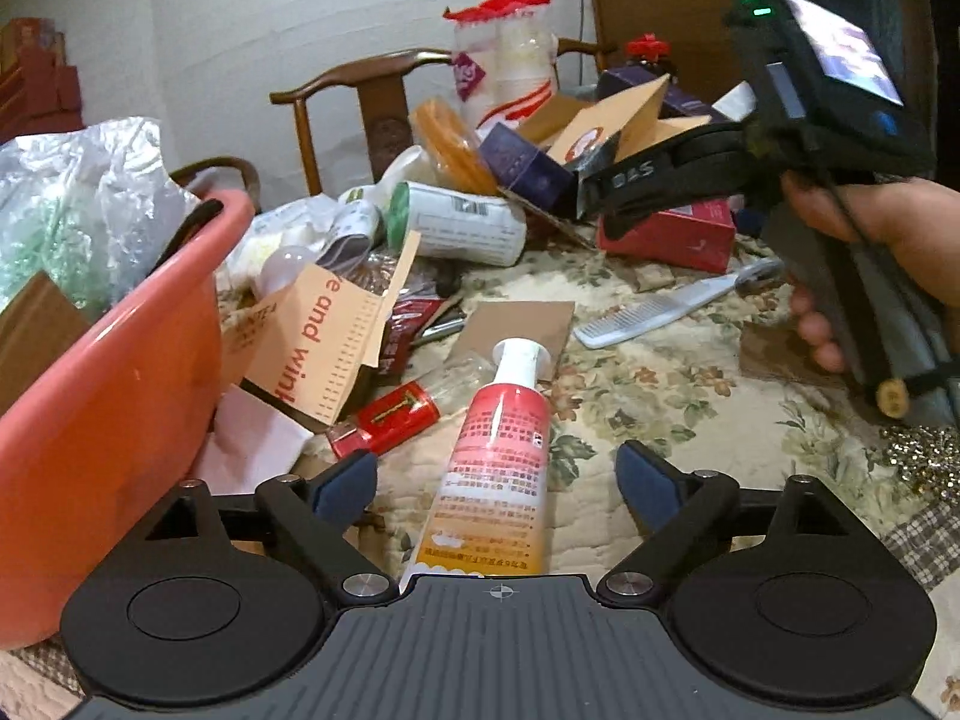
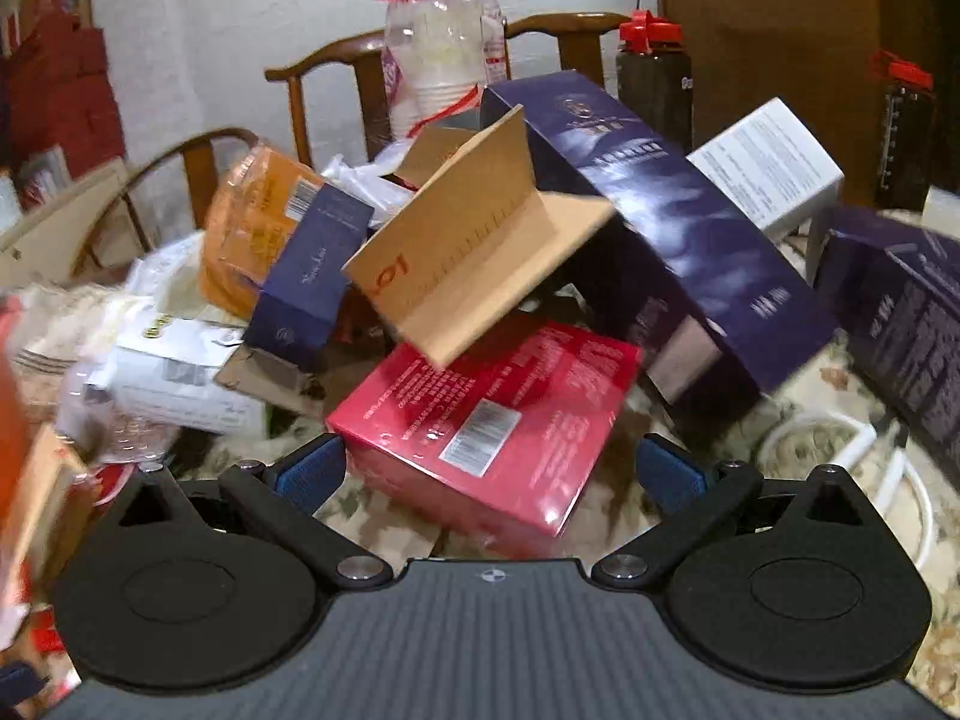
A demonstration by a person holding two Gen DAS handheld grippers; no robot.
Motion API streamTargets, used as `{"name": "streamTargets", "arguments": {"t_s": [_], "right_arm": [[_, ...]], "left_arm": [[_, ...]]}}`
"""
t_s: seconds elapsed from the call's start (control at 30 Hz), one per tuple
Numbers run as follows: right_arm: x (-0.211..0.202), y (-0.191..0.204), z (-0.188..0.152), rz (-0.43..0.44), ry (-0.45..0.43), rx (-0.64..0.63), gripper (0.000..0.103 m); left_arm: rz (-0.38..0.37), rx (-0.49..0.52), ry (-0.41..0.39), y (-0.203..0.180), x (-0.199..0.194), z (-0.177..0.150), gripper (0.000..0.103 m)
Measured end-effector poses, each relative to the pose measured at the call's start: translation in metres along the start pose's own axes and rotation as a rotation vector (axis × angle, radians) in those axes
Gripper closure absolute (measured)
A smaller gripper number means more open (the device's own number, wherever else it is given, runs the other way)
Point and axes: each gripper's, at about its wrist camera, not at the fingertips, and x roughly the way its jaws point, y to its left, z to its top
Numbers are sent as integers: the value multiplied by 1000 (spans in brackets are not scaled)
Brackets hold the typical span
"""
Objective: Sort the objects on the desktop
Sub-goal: 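Move the right gripper toward the red box among the navy boxes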
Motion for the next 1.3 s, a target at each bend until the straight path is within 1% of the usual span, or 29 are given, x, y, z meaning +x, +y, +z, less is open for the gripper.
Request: {"name": "streamTargets", "arguments": {"t_s": [0.13,0.2,0.27,0.3,0.37,0.4,0.5,0.53,0.6,0.63,0.67,0.7,0.73,0.8,0.83,0.87,0.93,0.97,1.0,1.1,1.2,1.3], "right_arm": [[11,16,2,-121,6,-49,0],[16,20,2,-148,17,-51,0],[18,15,2,-134,12,-18,0],[19,10,0,-113,1,6,0],[17,-3,-2,-60,11,60,4],[14,-7,-3,-38,11,63,5],[3,-17,-10,-8,11,32,10],[-3,-19,-12,5,8,30,12],[-15,-25,-19,18,8,22,26],[-21,-27,-22,23,7,12,37],[-27,-30,-24,28,6,-1,46],[-34,-32,-28,36,8,-13,47],[-41,-34,-33,42,12,-28,47],[-54,-37,-42,49,16,-52,43],[-57,-38,-42,52,21,-49,32],[-61,-41,-43,61,21,-24,18],[-69,-48,-37,106,-31,42,4],[-67,-46,-31,109,-56,50,2],[-68,-48,-25,106,-69,50,2],[-55,-59,-8,145,-41,93,2],[-32,-67,10,157,-16,151,2],[-16,-66,23,134,-11,114,2]], "left_arm": [[1,-1,1,0,0,0,11],[0,2,0,0,0,0,11],[2,4,-1,0,0,0,11],[1,3,-1,0,0,0,11],[-1,-1,-1,1,0,0,11],[-1,0,-1,1,0,0,11],[10,13,-5,-2,-1,0,11],[11,16,-6,-3,-1,0,11],[5,15,-7,-2,-1,1,13],[0,13,-7,-1,-1,1,13],[-5,10,-6,-1,0,1,14],[-11,7,-5,0,0,1,15],[-17,4,-5,1,0,1,16],[-33,-5,-3,3,0,0,19],[-39,-12,-2,4,0,0,19],[-44,-19,1,5,0,0,19],[-51,-30,4,6,2,0,19],[-53,-35,6,7,2,0,18],[-53,-38,7,7,2,0,16],[-58,-50,12,9,3,0,15],[-63,-57,15,10,4,0,15],[-60,-56,17,9,5,1,14]]}}
